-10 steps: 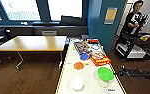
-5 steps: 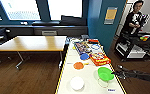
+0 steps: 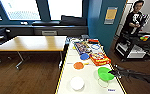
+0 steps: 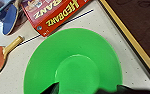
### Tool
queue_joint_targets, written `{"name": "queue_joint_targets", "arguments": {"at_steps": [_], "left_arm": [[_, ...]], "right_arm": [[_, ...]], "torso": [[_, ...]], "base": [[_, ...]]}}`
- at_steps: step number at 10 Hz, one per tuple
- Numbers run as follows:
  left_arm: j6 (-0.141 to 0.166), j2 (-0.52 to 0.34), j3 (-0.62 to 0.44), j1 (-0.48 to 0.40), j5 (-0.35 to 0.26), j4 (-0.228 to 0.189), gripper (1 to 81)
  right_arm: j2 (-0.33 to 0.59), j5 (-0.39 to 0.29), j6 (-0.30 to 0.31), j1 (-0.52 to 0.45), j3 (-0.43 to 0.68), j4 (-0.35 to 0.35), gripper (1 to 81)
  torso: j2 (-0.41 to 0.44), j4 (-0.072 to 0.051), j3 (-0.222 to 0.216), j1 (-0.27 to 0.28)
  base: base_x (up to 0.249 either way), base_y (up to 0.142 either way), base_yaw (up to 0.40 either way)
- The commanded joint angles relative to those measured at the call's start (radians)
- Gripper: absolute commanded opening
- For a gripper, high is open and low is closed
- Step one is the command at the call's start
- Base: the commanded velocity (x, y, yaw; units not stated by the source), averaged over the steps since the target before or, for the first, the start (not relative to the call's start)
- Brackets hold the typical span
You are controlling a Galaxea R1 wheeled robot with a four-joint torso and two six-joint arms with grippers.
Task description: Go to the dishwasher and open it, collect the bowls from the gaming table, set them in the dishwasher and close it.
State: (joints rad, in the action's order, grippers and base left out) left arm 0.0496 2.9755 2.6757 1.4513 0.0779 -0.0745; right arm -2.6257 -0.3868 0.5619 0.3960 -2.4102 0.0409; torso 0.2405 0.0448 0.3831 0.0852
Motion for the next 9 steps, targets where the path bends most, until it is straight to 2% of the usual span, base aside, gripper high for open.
{"name": "queue_joint_targets", "arguments": {"at_steps": [1,4,6,9], "left_arm": [[-0.002,-0.004,0.001,-0.028,-0.061,0.007,81.1],[-0.004,0.010,0.001,-0.038,-0.063,0.004,81.1],[-0.004,0.011,0.001,-0.039,-0.064,0.002,81.1],[-0.004,0.008,0.001,-0.041,-0.064,0.002,81.1]], "right_arm": [[0.039,-0.044,0.007,-0.182,-0.032,-0.016,81.1],[0.125,-0.044,0.007,-0.174,0.019,-0.016,81.1],[0.125,-0.044,0.006,-0.166,0.011,-0.013,81.1],[0.068,-0.041,0.004,-0.162,-0.044,-0.006,81.1]], "torso": [[0.000,0.000,0.000,0.000],[0.000,0.000,0.000,0.000],[0.000,0.000,0.001,0.000],[0.000,0.000,0.001,0.000]], "base": [[0.000,0.000,0.000],[0.000,0.000,0.000],[0.000,0.000,0.000],[0.000,0.000,0.000]]}}
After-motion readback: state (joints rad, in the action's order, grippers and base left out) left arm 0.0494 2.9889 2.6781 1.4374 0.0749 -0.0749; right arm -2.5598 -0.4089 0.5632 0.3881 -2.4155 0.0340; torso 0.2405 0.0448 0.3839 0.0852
